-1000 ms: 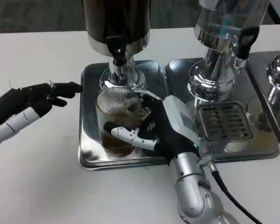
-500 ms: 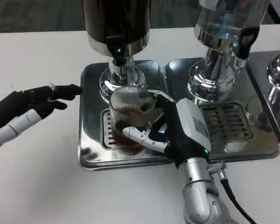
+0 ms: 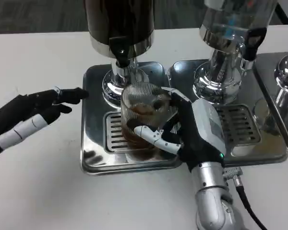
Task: Grasp the cup under the faucet to collect the drink, then remove the cup.
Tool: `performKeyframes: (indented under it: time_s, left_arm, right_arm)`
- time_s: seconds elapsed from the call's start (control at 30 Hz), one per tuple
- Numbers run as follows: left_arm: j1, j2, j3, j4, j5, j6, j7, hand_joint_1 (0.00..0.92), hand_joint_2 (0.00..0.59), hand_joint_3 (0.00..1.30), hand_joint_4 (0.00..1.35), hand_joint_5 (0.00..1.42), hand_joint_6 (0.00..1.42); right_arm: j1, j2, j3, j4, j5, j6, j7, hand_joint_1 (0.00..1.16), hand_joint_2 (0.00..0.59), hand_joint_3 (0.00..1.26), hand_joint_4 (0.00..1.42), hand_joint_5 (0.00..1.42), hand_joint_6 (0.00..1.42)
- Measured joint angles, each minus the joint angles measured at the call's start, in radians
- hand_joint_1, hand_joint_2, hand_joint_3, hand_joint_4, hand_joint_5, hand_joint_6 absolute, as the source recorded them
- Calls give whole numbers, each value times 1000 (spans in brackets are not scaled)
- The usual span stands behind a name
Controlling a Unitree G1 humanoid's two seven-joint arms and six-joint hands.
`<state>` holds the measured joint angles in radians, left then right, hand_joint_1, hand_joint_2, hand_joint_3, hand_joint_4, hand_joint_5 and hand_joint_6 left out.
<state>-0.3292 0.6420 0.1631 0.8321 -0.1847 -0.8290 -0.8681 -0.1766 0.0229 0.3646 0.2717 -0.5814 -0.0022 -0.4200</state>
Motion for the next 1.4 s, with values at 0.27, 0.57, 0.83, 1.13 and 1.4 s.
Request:
performKeyframes:
  time_s: [0.27, 0.57, 0.83, 1.13, 1.4]
  left_arm:
    - [0, 0, -17, 6, 1, -15, 1, 0, 129, 273, 181, 179, 256]
    - [0, 0, -34, 0, 28, -80, 20, 0, 129, 264, 160, 168, 254]
    - [28, 5, -57, -71, 43, -174, 38, 0, 133, 202, 84, 108, 214]
    - [128, 85, -36, -166, 101, -308, 119, 0, 132, 124, 0, 14, 147]
    - [196, 140, -24, -240, 127, -352, 179, 0, 119, 89, 0, 0, 117]
  right_arm:
    - [23, -19, -8, -60, 0, -2, 3, 681, 245, 503, 709, 883, 1193]
    - [72, -44, -30, -177, -5, 18, 44, 696, 234, 511, 709, 894, 1206]
    - [132, -72, -43, -297, -19, 54, 105, 702, 232, 515, 709, 894, 1209]
    - [204, -85, -58, -411, -23, 76, 162, 705, 231, 516, 716, 903, 1210]
    - [271, -108, -69, -519, -24, 78, 205, 705, 231, 520, 717, 906, 1210]
